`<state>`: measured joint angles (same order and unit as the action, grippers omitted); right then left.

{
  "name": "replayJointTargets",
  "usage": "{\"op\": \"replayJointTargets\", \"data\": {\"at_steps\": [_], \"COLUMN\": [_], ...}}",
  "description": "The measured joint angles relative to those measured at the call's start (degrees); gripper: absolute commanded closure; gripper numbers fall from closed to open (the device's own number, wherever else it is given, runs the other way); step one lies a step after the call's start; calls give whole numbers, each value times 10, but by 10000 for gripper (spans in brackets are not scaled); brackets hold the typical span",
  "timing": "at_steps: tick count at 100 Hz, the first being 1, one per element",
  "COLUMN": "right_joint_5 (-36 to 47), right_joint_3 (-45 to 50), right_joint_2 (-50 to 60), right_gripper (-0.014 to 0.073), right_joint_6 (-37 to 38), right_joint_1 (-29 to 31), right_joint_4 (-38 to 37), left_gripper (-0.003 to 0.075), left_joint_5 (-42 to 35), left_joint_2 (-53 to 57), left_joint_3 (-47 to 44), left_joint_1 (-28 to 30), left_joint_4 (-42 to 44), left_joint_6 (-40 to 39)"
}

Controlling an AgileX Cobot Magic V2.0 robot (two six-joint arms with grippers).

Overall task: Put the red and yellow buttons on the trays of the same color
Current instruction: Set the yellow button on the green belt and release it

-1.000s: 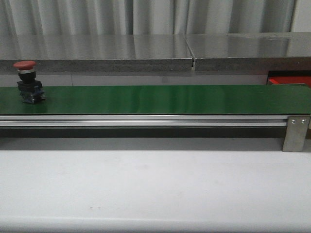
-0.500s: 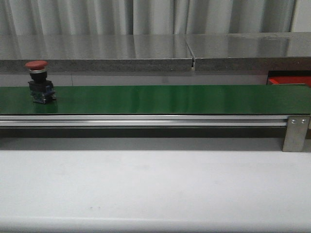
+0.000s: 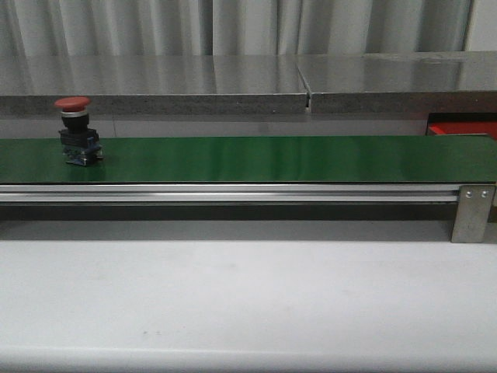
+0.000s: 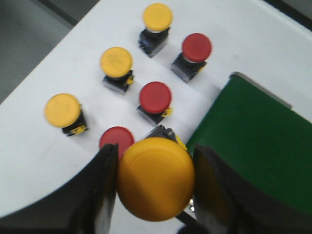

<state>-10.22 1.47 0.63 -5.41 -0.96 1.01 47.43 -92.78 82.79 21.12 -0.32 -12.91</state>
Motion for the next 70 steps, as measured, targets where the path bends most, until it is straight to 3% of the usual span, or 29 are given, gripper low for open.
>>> {"op": "replayJointTargets", "data": {"at_steps": [36,70], "right_joint_5": [0,0], "right_joint_3": [0,0], "right_joint_2": [0,0], "right_gripper": [662,662], "right_joint_6": [0,0], "right_joint_1": [0,0], "right_joint_4": [0,0], "left_gripper": [741,738], "left_joint_5": [20,56], "left_joint_2": [-123,-184], "left_joint_3": [88,132], "left_joint_1": [-80,-94], "left_joint_4": [-23,-36], "left_joint_6": [3,3]}}
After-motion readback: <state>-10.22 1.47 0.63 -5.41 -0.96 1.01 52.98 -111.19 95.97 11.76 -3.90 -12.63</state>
